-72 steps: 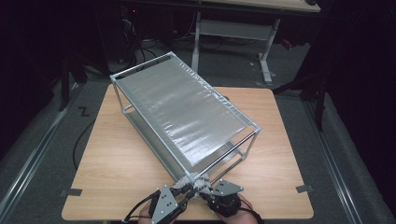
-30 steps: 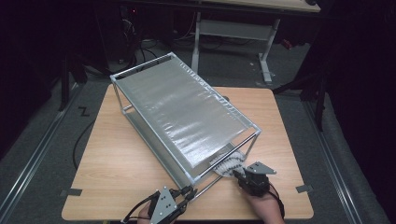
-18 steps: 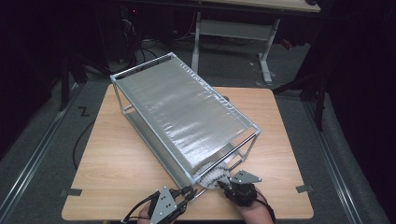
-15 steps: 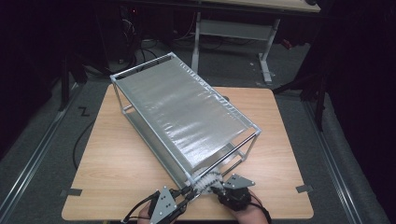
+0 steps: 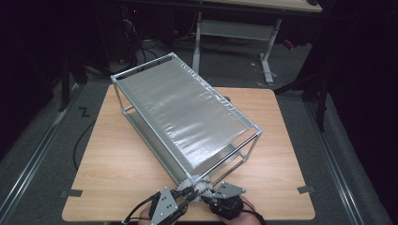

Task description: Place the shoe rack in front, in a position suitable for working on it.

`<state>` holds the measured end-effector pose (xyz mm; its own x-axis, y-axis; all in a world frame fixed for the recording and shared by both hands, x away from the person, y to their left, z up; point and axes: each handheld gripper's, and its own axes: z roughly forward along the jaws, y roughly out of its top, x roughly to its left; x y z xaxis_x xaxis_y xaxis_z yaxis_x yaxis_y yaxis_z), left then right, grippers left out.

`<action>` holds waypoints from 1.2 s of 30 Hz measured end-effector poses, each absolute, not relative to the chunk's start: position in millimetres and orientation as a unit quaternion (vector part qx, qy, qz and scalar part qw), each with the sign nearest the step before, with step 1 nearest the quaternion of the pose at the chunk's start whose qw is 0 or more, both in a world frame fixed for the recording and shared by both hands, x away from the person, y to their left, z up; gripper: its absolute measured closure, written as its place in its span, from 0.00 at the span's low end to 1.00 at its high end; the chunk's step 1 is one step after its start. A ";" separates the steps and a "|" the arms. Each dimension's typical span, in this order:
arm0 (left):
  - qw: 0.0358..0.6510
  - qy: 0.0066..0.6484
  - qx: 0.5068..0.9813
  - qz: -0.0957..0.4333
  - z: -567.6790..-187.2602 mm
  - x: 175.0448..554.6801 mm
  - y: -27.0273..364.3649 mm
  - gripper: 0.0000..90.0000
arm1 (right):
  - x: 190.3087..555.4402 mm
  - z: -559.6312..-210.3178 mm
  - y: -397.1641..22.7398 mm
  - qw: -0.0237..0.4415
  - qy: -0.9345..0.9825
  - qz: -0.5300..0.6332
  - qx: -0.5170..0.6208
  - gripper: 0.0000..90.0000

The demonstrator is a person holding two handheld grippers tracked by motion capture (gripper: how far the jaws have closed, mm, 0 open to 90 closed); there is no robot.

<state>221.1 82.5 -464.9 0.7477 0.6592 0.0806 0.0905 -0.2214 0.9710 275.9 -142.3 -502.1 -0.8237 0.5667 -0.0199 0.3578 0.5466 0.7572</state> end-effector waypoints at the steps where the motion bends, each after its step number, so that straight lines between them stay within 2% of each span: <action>1: 0.571 0.253 0.740 0.249 -464.9 221.1 82.5 0.89 | 277.5 -502.2 -143.8 0.134 0.868 0.395 0.271 0.78; 10: 0.570 0.252 0.741 0.248 -464.9 221.2 83.0 0.89 | 297.6 -502.7 -166.5 0.157 0.849 0.390 0.321 0.78; 27: 0.569 0.252 0.742 0.248 -464.9 220.9 83.2 0.88 | 346.7 -504.7 -236.8 0.219 0.787 0.372 0.441 0.78; 36: 0.569 0.252 0.742 0.249 -464.9 220.5 82.9 0.88 | 347.4 -504.9 -240.4 0.223 0.782 0.369 0.450 0.78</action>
<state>220.5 82.9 -464.9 0.7493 0.6570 0.0828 0.0907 -0.2257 0.9700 347.4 -240.4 -504.9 -0.4945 0.8690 -0.0164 0.5395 0.3217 0.7781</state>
